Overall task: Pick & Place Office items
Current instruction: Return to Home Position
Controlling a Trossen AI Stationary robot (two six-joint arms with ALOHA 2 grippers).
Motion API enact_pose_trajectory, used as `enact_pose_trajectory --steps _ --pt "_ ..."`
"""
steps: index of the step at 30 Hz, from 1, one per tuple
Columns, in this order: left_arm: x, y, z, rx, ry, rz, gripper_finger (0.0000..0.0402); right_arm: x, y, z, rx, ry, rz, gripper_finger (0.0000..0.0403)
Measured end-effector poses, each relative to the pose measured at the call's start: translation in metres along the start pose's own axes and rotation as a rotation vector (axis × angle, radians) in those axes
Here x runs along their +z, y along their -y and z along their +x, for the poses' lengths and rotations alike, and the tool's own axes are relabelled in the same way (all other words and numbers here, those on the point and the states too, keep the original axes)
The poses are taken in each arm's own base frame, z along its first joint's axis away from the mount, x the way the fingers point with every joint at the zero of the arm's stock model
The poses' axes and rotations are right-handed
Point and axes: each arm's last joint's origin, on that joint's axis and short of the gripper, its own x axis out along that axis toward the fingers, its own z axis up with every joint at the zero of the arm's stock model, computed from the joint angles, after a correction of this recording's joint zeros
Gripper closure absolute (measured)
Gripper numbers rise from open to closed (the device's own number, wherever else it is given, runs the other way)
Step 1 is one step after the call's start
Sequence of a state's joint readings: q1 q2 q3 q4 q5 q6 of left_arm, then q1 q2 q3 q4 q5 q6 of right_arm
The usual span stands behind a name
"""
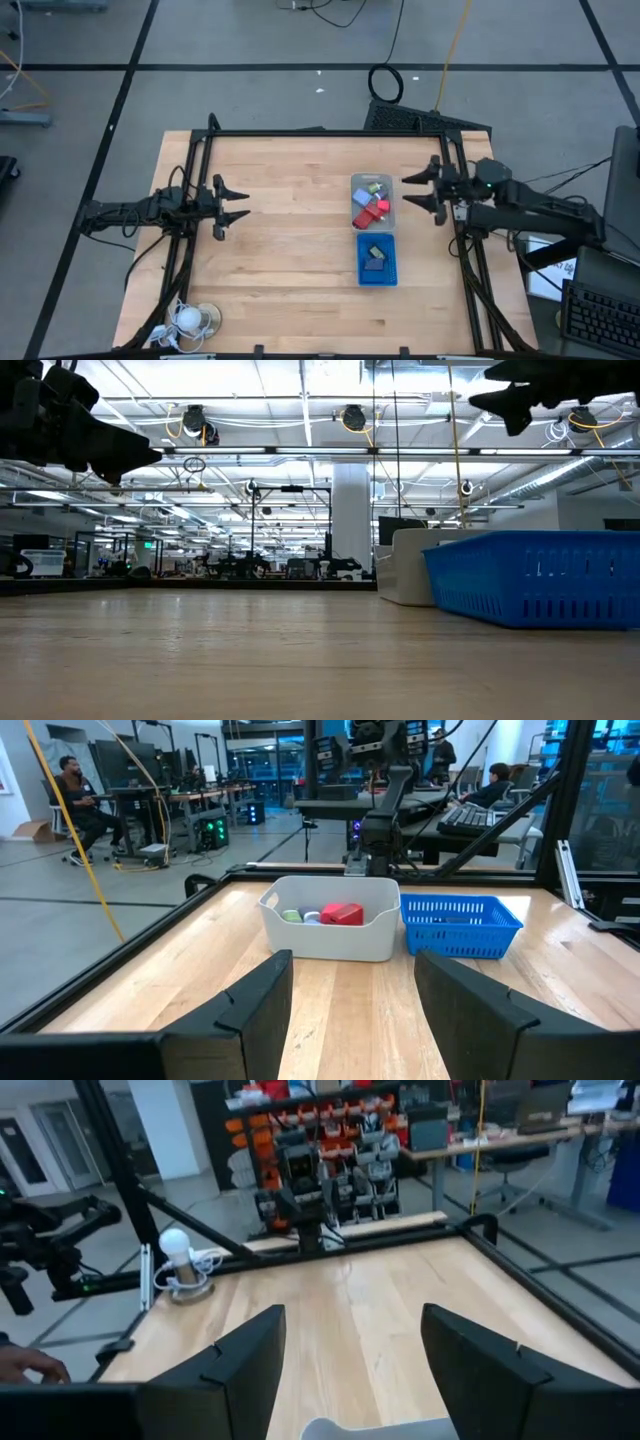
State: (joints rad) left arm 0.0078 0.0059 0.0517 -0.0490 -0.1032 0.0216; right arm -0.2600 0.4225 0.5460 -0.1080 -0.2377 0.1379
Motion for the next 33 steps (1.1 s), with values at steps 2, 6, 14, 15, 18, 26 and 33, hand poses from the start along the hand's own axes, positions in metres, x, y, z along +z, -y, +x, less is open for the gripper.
enact_pose_trajectory --steps 2,6,14,15,18,26,33 --pt "0.000 0.000 0.000 0.000 0.000 0.000 0.0188 -0.004 -0.001 -0.006 0.002 0.014 -0.001 0.0179" --pt "0.000 0.000 0.000 0.001 0.000 0.000 0.0188 -0.016 -0.002 -0.016 -0.003 0.016 -0.013 0.0175" --pt "0.000 0.000 0.000 0.001 0.000 0.000 0.0188 -0.031 -0.001 -0.037 -0.120 0.113 0.001 0.0179" --pt "0.000 0.000 0.000 0.001 -0.001 0.000 0.0188 -0.032 -0.001 -0.039 -0.119 0.126 -0.010 0.0178" --pt "0.000 0.000 0.000 0.000 0.000 0.000 0.0188 -0.040 0.000 -0.040 -0.130 0.141 -0.030 0.0176" --pt "0.000 0.000 0.000 0.001 0.000 0.000 0.0188 -0.056 0.005 -0.031 -0.127 0.280 -0.081 0.0178" --pt "0.000 0.000 0.000 0.001 0.000 0.000 0.0188 -0.080 0.015 -0.021 -0.254 0.433 -0.101 0.0175"
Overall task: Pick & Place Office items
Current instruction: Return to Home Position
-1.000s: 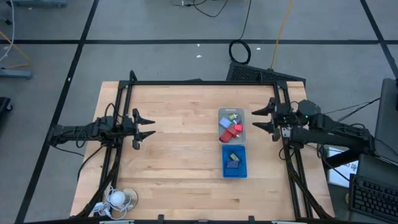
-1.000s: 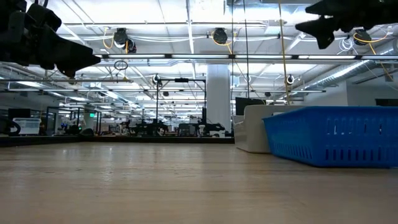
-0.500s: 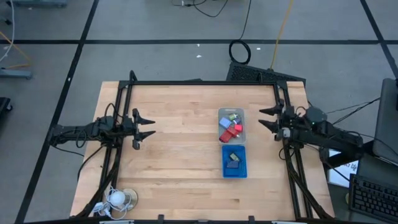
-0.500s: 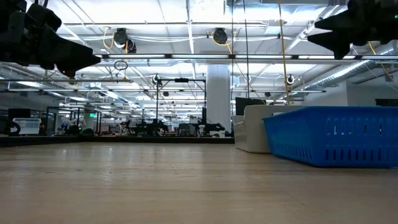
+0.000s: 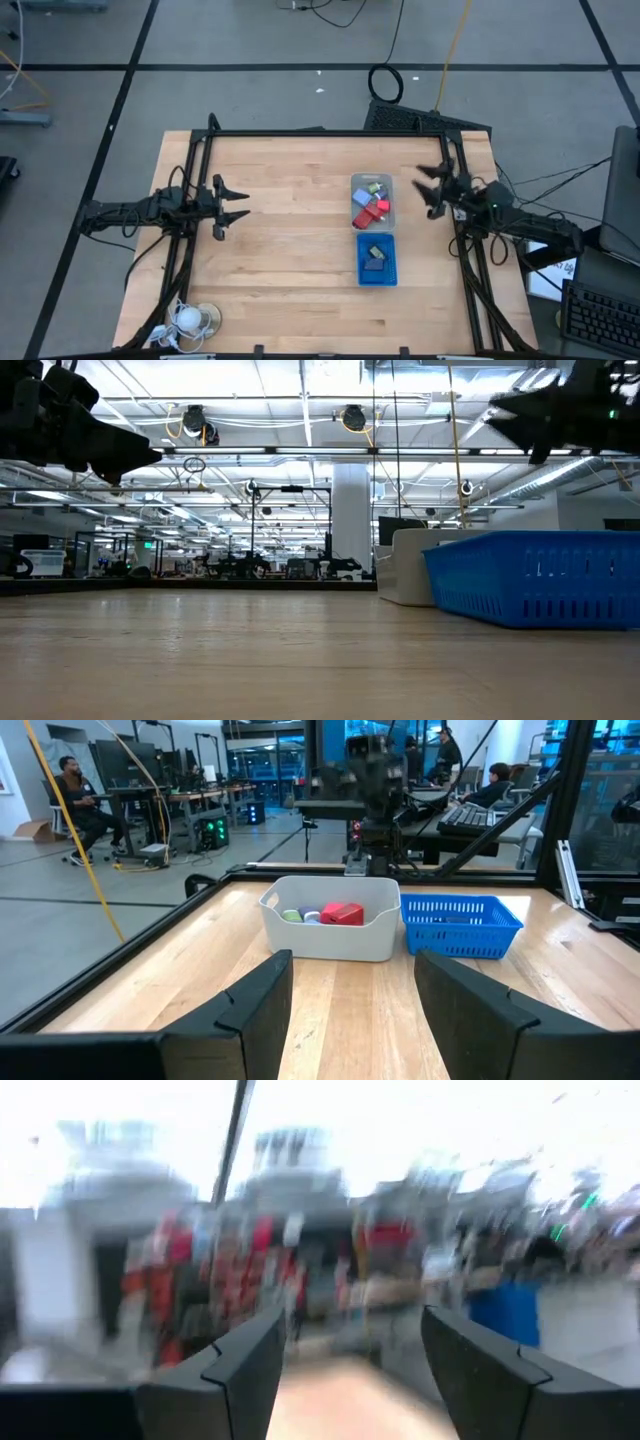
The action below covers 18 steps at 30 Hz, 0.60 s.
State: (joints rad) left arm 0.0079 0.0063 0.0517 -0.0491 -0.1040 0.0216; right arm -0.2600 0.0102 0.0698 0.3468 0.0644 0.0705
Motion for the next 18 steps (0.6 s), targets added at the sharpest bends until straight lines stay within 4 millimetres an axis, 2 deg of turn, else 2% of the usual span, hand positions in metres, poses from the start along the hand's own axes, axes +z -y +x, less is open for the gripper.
enact_pose_trajectory --steps 2,6,10,13,18 --pt "0.000 0.000 0.000 0.000 0.000 0.000 0.0188 0.010 0.001 -0.001 -0.060 0.122 0.031 0.0175" --pt "0.000 0.000 0.000 0.000 0.000 0.000 0.0188 0.007 0.003 -0.001 -0.095 0.101 0.069 0.0178" --pt "0.000 0.000 0.000 0.001 0.000 0.000 0.0188 0.009 -0.003 -0.001 0.106 0.106 0.006 0.0177" --pt "0.000 0.000 0.000 0.001 0.000 0.000 0.0188 0.007 -0.008 -0.001 0.253 0.079 0.023 0.0175" --pt "0.000 0.000 0.000 0.001 0.000 0.000 0.0188 0.004 -0.013 -0.002 0.372 0.031 0.078 0.0177"
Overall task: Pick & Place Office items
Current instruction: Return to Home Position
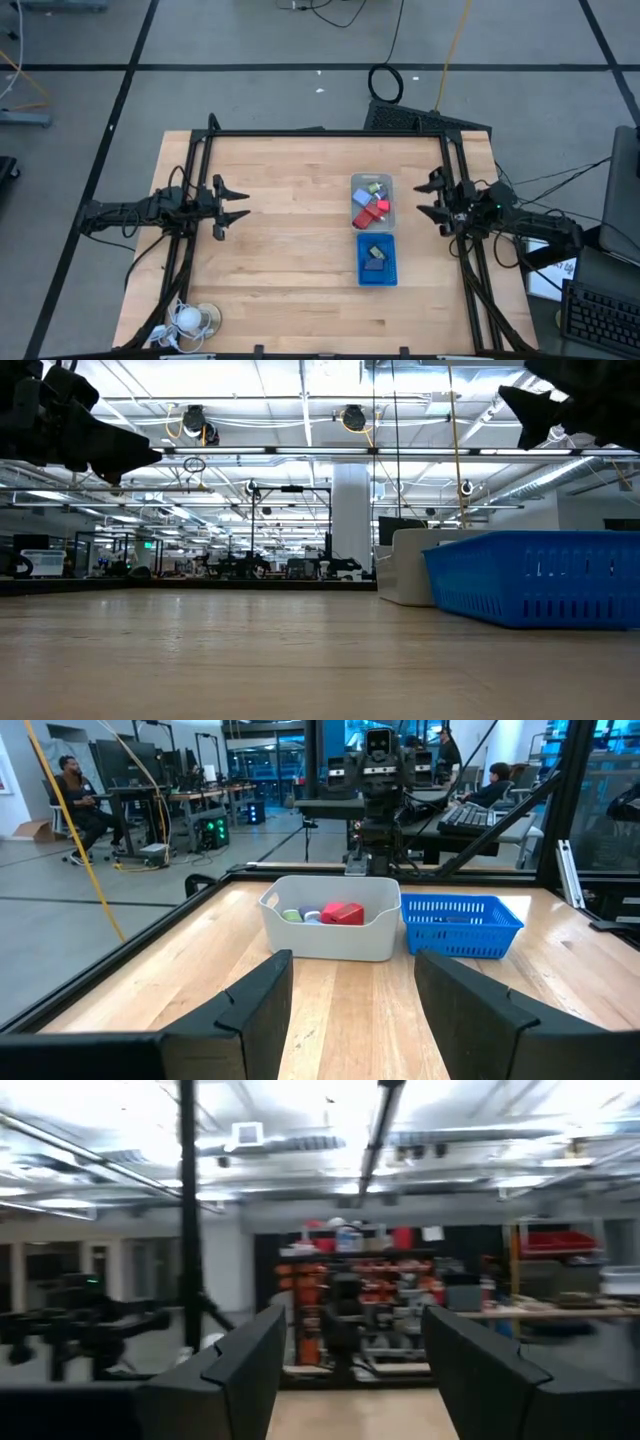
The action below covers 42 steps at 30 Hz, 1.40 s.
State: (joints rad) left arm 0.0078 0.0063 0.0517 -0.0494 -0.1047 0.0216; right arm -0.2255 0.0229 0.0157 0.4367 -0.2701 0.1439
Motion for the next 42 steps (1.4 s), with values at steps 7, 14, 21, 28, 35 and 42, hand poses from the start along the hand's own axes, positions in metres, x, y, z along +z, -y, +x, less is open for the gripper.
enact_pose_trajectory --steps 7,14,21,28,35,42 --pt "0.000 0.000 0.000 0.000 0.000 0.000 0.0188 0.000 -0.012 0.002 0.126 0.007 0.020 0.0175" --pt "0.000 0.000 0.000 0.000 0.000 0.000 0.0188 0.000 -0.018 0.002 0.134 0.023 -0.011 0.0178" --pt "0.000 0.000 0.000 0.000 0.000 0.000 0.0188 -0.013 -0.014 0.002 0.001 -0.108 -0.001 0.0175" --pt "0.000 0.000 0.000 0.000 0.000 0.000 0.0188 -0.018 -0.014 0.001 -0.009 -0.159 -0.006 0.0179" --pt "0.000 0.000 0.000 0.000 0.000 0.000 0.0188 -0.027 -0.013 -0.001 -0.041 -0.256 -0.002 0.0175" --pt "0.000 0.000 0.000 0.000 0.000 0.000 0.0188 -0.032 -0.012 -0.002 -0.040 -0.300 -0.019 0.0179"
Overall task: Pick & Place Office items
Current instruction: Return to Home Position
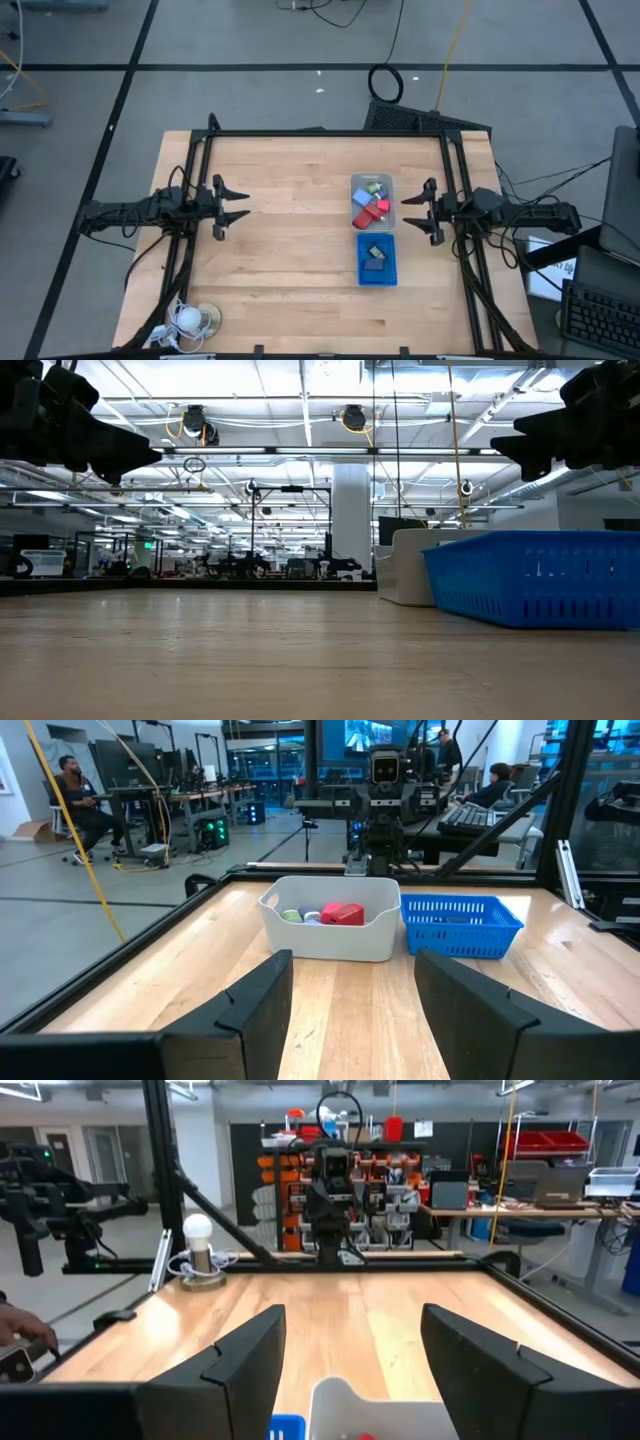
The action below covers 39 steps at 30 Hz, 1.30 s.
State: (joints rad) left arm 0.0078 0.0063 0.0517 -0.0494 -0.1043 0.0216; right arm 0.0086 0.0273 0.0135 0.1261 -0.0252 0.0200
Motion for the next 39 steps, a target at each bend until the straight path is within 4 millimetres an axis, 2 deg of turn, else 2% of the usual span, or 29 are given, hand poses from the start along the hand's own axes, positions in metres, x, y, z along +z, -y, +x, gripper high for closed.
enact_pose_trajectory --steps 29,39 --pt "0.0000 0.0000 0.0000 0.000 0.000 0.000 0.0188 -0.0086 0.0003 -0.0004 -0.004 -0.090 -0.007 0.0177" --pt "0.0000 0.0000 0.0000 0.000 0.000 0.000 0.0188 -0.0085 0.0002 -0.0004 0.001 -0.090 -0.085 0.0179"
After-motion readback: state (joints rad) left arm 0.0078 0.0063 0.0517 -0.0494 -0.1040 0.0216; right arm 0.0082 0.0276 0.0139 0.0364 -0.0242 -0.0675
